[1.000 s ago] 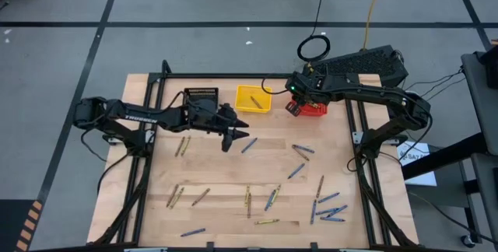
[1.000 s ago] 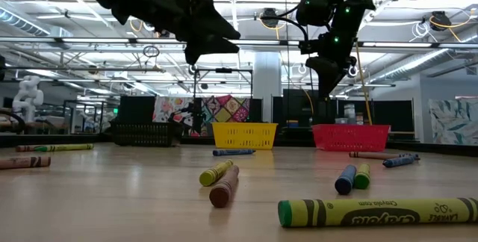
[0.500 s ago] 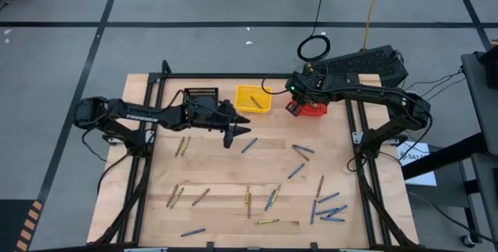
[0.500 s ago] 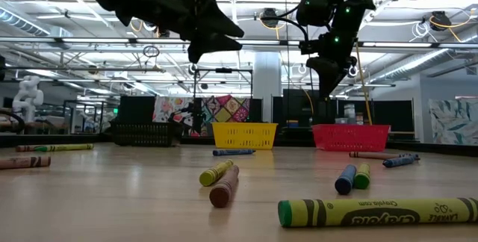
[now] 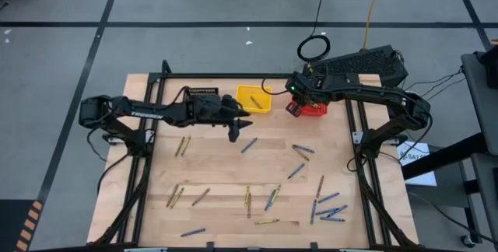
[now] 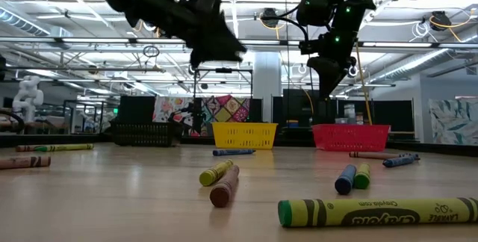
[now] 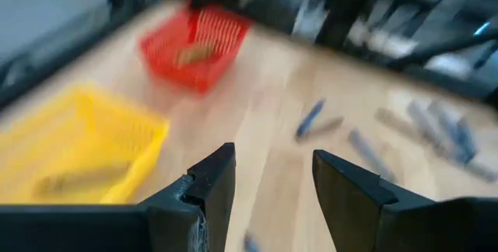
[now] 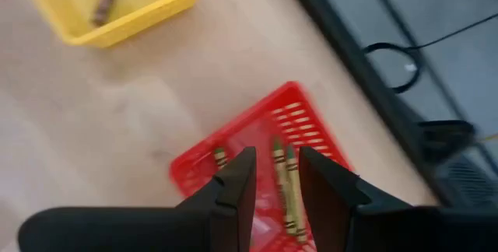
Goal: Sort crayons
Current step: Put the blue crayon into the black bin
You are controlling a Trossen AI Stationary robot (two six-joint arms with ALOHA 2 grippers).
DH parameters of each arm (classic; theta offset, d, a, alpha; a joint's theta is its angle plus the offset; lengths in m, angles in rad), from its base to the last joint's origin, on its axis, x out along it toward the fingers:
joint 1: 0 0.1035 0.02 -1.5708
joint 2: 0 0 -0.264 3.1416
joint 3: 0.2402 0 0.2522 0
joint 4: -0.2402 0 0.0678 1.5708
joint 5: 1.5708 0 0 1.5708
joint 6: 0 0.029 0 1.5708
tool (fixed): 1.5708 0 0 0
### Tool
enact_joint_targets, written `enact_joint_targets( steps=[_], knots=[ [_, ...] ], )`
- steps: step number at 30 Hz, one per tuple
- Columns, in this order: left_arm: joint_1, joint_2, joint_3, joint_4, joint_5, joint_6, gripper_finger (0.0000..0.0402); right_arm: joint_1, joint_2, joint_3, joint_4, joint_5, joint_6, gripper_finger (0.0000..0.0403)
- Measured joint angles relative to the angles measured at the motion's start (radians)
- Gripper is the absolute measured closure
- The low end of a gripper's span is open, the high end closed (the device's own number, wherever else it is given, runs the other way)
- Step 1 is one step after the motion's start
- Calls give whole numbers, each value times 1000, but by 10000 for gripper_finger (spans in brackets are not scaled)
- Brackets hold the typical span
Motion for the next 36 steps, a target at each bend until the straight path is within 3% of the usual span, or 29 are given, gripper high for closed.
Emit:
enact_joint_targets(
  steps=[6, 12, 19, 36],
  knots=[
    [4, 0, 42, -198, 38, -30, 226, -1, 0, 0, 6, -140, -6, 316],
    [-2, 83, 77, -298, 120, -58, 226, -1, 0, 0, 4, -142, 7, 316],
    [-12, 214, 117, -293, 88, -50, 226, -1, 0, 0, -17, -142, 32, 316],
    [-65, 305, 122, -311, 10, -28, 226, -1, 0, 0, -33, -141, 47, 316]
  ],
)
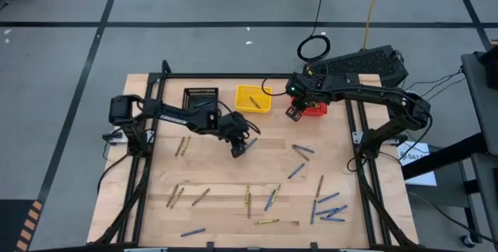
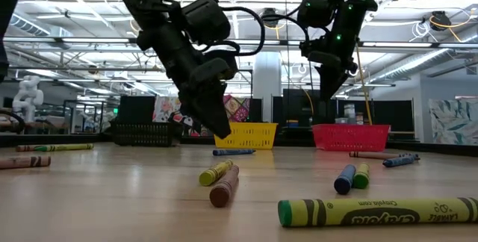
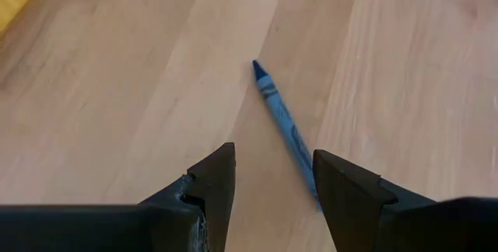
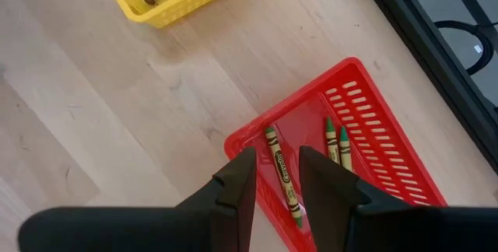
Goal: Sort crayons
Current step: Put the blue crayon into the black bin
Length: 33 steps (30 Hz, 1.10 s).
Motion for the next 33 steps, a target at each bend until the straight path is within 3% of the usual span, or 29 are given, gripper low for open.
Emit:
enact_joint_targets(
  steps=[16, 33],
  knots=[
    [-47, 36, 1, 16, -81, -1, 226, 0, 0, 0, 0, 0, 19, 316],
    [-72, 64, 0, 4, -80, -3, 226, 0, 0, 0, 3, 1, 23, 316]
  ],
)
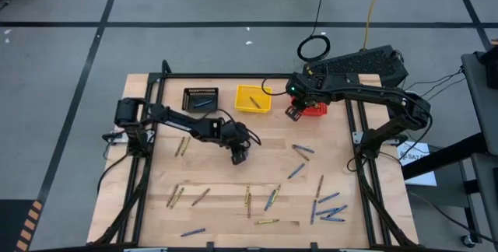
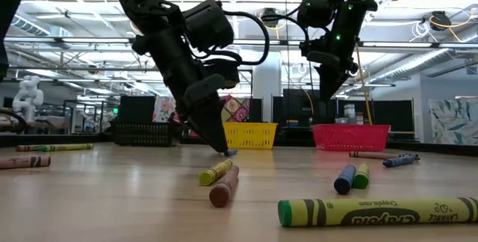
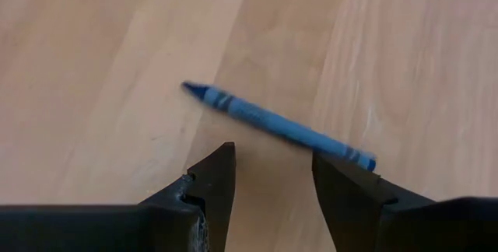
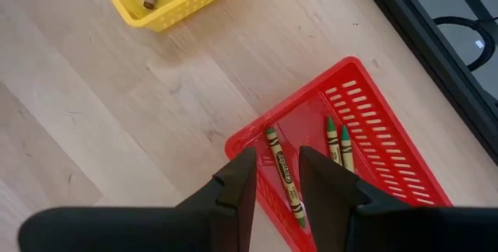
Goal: Sort crayons
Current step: Put the blue crayon into the black bin
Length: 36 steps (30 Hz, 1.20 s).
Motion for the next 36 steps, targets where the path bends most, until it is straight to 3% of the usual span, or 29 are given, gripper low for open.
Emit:
enact_joint_targets(
  steps=[14, 22, 36],
  knots=[
    [7, -7, 10, -20, 8, -74, 226, 0, 0, 0, -3, 0, 0, 316],
    [6, -66, 10, -88, -45, 9, 226, 0, 0, 0, -3, 0, -4, 316],
    [40, -70, 11, -77, -9, -587, 226, 0, 0, 0, 12, 0, 58, 316]
  ],
)
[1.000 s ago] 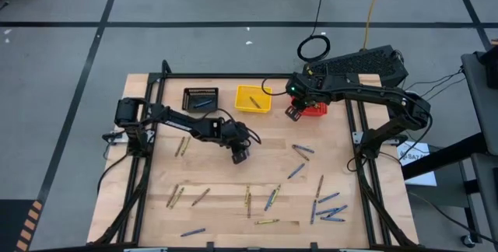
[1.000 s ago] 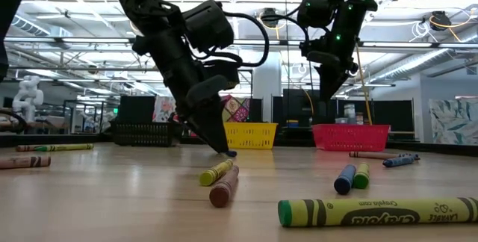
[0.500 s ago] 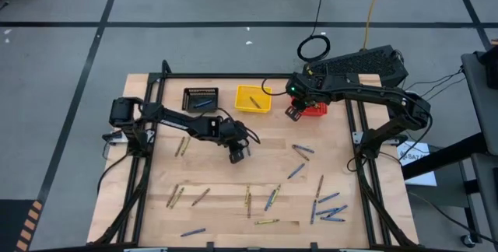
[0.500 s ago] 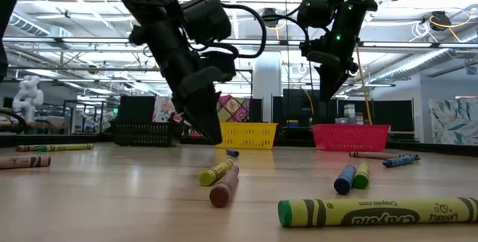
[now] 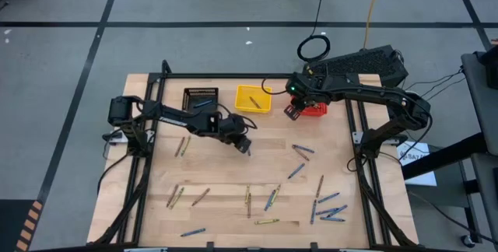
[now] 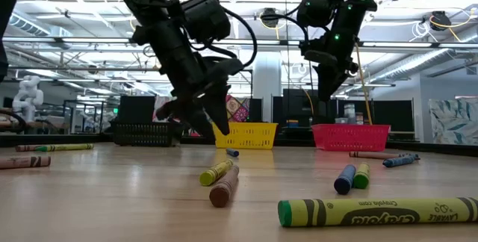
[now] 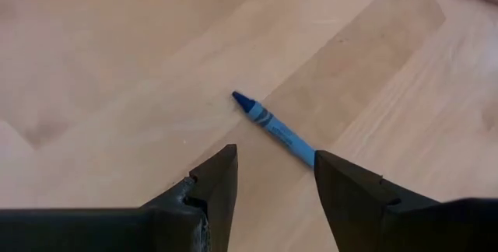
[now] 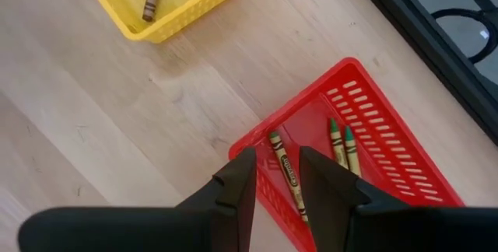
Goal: Sort crayons
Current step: Put the blue crayon into the black bin
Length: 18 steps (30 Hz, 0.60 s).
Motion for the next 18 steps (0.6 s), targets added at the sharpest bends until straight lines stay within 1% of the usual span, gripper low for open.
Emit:
enact_joint_targets(
  steps=[5, 8, 12, 15, 18],
  knots=[
    [-14, 0, 0, 0, 0, -121, 226, 0, 0, 0, -10, 5, 9, 316],
    [-29, 0, 0, 0, 0, -189, 226, 0, 0, 0, -22, 52, 38, 316],
    [-47, 0, 0, -3, 0, -228, 226, 0, 0, 0, -38, 106, 54, 316],
    [-47, 0, 0, -8, -5, -269, 226, 0, 0, 0, -38, 108, 54, 316],
    [-42, 0, 0, -5, -7, -278, 226, 0, 0, 0, -39, 106, 54, 316]
  ],
)
